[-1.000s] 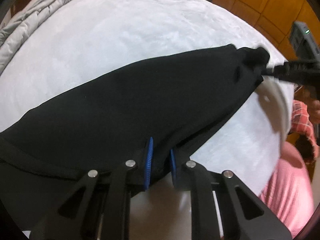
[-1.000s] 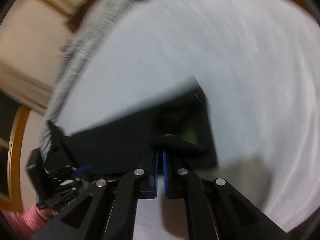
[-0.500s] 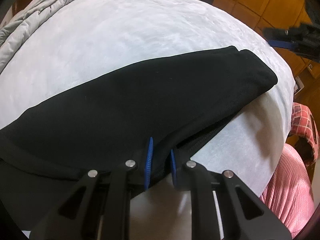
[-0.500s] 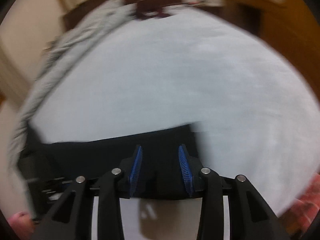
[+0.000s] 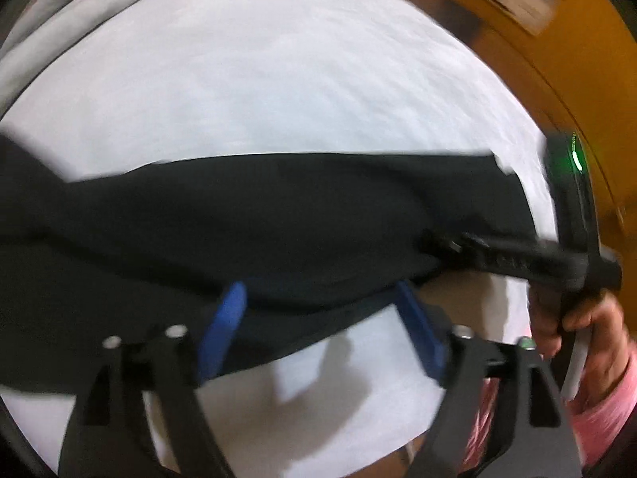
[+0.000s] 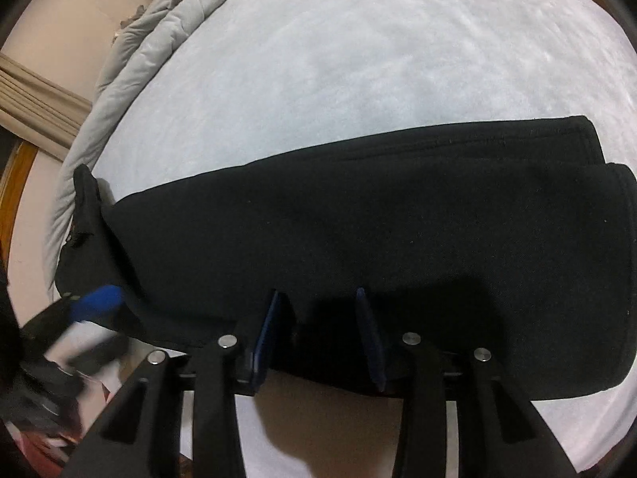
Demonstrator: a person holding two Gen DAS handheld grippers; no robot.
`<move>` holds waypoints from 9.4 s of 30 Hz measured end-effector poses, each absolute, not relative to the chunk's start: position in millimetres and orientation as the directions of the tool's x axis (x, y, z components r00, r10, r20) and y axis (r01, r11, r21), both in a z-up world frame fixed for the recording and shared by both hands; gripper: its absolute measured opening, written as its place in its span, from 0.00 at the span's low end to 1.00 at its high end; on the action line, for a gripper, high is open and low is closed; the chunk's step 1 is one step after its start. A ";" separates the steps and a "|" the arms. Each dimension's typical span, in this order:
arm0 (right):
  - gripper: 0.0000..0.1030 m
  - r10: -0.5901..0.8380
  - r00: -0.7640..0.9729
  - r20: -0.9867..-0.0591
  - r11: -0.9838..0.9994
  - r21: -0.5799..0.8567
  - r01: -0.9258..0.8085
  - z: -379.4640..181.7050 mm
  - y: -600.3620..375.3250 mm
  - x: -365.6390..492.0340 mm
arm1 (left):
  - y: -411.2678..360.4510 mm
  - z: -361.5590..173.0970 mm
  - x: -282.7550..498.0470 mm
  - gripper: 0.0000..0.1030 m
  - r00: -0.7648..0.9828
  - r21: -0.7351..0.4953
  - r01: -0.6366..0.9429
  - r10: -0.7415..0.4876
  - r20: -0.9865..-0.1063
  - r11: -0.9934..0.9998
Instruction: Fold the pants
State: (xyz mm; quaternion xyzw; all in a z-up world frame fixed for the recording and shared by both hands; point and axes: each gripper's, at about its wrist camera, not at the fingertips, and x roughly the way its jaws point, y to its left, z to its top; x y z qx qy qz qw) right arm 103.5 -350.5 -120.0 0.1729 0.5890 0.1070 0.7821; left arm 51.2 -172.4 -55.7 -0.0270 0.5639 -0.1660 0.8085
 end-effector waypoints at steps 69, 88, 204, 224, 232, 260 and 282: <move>0.62 0.515 0.181 -0.838 0.808 0.404 -0.429 -72.5 -119.5 128.8 | 58.9 -54.2 37.5 0.54 0.473 -0.218 -0.379 -0.014 -0.881 0.899; 0.18 0.543 0.102 -0.833 0.737 0.415 -0.533 -85.8 -52.1 189.0 | 83.7 -20.1 136.5 0.80 0.434 -0.235 -0.293 -0.090 -0.896 0.927; 0.62 0.553 0.049 -0.831 0.663 0.404 -0.630 -84.4 36.2 207.7 | 178.2 -57.8 27.2 0.58 0.474 -0.072 -0.520 0.217 -0.853 0.851; 0.15 0.615 0.024 -0.788 0.677 0.513 -0.527 -105.9 56.4 242.4 | 180.1 -78.1 27.4 0.62 0.437 0.038 -0.505 0.294 -0.850 0.862; 0.24 0.604 0.148 -0.783 0.733 0.473 -0.490 -50.8 -91.1 163.3 | 119.1 -44.1 20.4 0.64 0.532 -0.089 -0.398 0.151 -0.833 0.913; 0.44 0.395 0.336 -0.855 0.848 0.480 0.224 -69.3 -456.5 8.1 | -111.5 -92.7 47.1 0.74 0.371 -0.257 0.009 -0.242 -0.897 0.966; 0.21 0.415 0.539 -0.733 0.742 0.616 0.266 -80.6 -514.8 17.1 | -147.2 -105.8 60.2 0.86 0.385 -0.149 0.045 -0.155 -0.910 0.988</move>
